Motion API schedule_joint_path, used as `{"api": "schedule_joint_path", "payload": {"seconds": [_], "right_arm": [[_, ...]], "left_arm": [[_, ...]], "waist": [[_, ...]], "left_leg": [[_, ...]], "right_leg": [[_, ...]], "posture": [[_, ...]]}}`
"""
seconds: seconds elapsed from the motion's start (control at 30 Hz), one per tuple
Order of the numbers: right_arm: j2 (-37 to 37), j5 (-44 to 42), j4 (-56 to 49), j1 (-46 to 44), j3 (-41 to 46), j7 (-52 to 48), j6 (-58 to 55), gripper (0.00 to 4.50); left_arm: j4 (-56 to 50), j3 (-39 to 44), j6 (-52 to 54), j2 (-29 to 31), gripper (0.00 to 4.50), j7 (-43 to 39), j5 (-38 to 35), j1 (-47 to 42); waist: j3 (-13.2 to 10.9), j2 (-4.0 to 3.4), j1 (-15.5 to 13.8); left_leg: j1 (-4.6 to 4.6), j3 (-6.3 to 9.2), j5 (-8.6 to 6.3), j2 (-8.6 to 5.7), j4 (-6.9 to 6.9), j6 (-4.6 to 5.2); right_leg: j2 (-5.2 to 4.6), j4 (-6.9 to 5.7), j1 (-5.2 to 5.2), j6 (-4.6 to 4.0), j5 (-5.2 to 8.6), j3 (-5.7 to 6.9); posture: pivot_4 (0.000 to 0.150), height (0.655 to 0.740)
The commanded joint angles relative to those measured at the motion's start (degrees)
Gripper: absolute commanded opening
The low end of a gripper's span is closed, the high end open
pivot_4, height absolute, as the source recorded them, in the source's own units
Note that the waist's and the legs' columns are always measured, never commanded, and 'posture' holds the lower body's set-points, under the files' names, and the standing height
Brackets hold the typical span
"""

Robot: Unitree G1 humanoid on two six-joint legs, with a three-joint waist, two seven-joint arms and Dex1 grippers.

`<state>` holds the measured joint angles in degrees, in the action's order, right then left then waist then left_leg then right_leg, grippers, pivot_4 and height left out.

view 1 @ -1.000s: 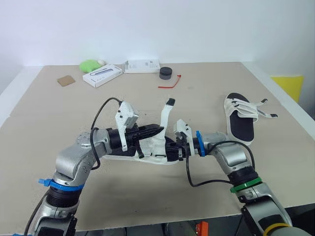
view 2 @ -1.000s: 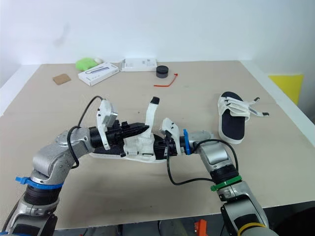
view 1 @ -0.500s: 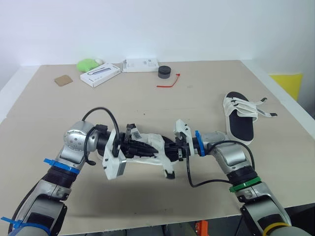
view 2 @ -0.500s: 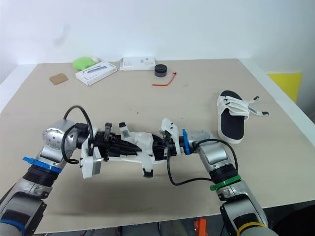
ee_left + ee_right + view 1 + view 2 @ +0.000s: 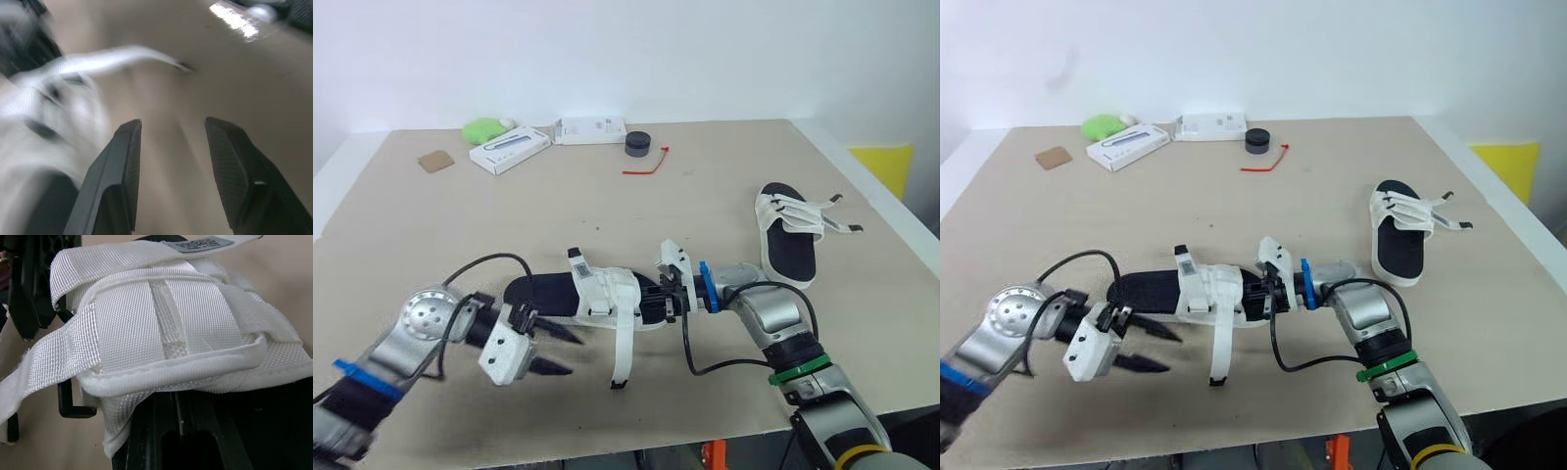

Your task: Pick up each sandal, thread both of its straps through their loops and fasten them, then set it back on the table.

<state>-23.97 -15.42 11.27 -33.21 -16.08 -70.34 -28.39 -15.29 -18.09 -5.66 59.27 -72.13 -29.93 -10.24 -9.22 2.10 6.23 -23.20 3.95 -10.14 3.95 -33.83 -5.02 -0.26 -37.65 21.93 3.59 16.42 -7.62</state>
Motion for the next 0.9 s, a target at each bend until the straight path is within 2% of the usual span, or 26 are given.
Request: {"api": "schedule_joint_path", "payload": {"seconds": [0.03,0.17,0.27,0.37,0.53,0.67,0.77,0.87,0.9], "right_arm": [[0.2,3.74,4.96,3.19,-5.56,0.57,-2.58,0.0],[0.31,3.69,4.91,3.02,-5.71,0.45,-2.65,0.0],[0.3,3.59,4.53,3.01,-5.65,0.48,-2.96,0.0],[0.0,3.48,3.68,3.64,-5.43,0.75,-3.36,0.0],[-0.49,3.24,2.36,4.83,-4.96,1.42,-4.07,0.0],[-0.69,3.1,1.36,5.54,-4.82,2.05,-4.52,0.0],[-1.21,2.97,0.53,6.1,-4.44,2.39,-4.81,0.0],[-1.54,2.88,0.13,6.32,-4.2,2.61,-4.99,0.0],[-1.63,2.84,0.04,6.36,-4.14,2.68,-5.04,0.0]], "left_arm": [[-10.46,3.23,28.13,4.83,2.13,8.57,-19.16,-0.24],[-13.74,4.66,45.27,5.26,2.13,14.57,-31.01,-1.33],[-12.05,2.55,54.76,1.05,2.13,18.27,-34.82,-4.28],[-10.21,-2.39,59.81,-3.08,2.13,18.37,-31.47,-6.92],[-7.09,-4.82,62.33,-9.92,2.13,17.38,-26.49,-11.08],[-5.09,-6.7,61.55,-13.0,2.13,14.27,-21.35,-13.82],[-3.79,-6.87,62.5,-14.99,2.13,12.14,-20.58,-15.23],[-3.57,-5.73,63.64,-15.9,1.31,11.15,-20.84,-15.19],[-3.55,-5.18,64.22,-16.3,0.74,11.08,-21.17,-15.21]], "waist": [[-0.04,0.02,-0.26],[-0.09,0.08,-0.2],[-0.07,0.11,-0.16],[0.0,0.21,-0.19],[0.09,0.25,-0.27],[0.15,0.17,-0.33],[0.16,0.15,-0.39],[0.16,0.14,-0.43],[0.16,0.14,-0.5]], "left_leg": [[0.04,0.01,0.0,0.0,0.0,0.0],[0.21,-0.02,0.0,-0.01,-0.01,-0.01],[0.22,-0.02,-0.03,0.0,0.03,-0.05],[0.21,-0.01,-0.04,0.0,0.05,-0.08],[0.19,0.04,-0.1,0.0,0.05,-0.17],[0.19,0.04,-0.12,-0.01,0.05,-0.2],[0.19,0.05,-0.15,-0.01,0.06,-0.24],[0.17,0.06,-0.17,-0.01,0.06,-0.27],[0.17,0.06,-0.17,-0.01,0.06,-0.27]], "right_leg": [[0.0,0.0,-0.01,-0.01,0.01,0.01],[-0.01,-0.06,0.22,-0.07,0.06,0.03],[0.05,-0.07,0.28,-0.12,0.08,0.05],[0.1,-0.07,0.27,-0.13,0.08,0.05],[0.16,-0.06,0.25,-0.13,0.14,0.05],[0.15,-0.06,0.25,-0.12,0.15,0.03],[0.15,-0.06,0.16,-0.12,0.2,0.04],[0.15,-0.06,-0.03,-0.06,0.23,0.04],[0.15,-0.06,-0.04,-0.05,0.24,0.04]], "posture": [[0.15,0.74],[0.15,0.74],[0.15,0.74],[0.15,0.74],[0.15,0.74],[0.15,0.74],[0.15,0.74],[0.15,0.74],[0.15,0.74]]}}
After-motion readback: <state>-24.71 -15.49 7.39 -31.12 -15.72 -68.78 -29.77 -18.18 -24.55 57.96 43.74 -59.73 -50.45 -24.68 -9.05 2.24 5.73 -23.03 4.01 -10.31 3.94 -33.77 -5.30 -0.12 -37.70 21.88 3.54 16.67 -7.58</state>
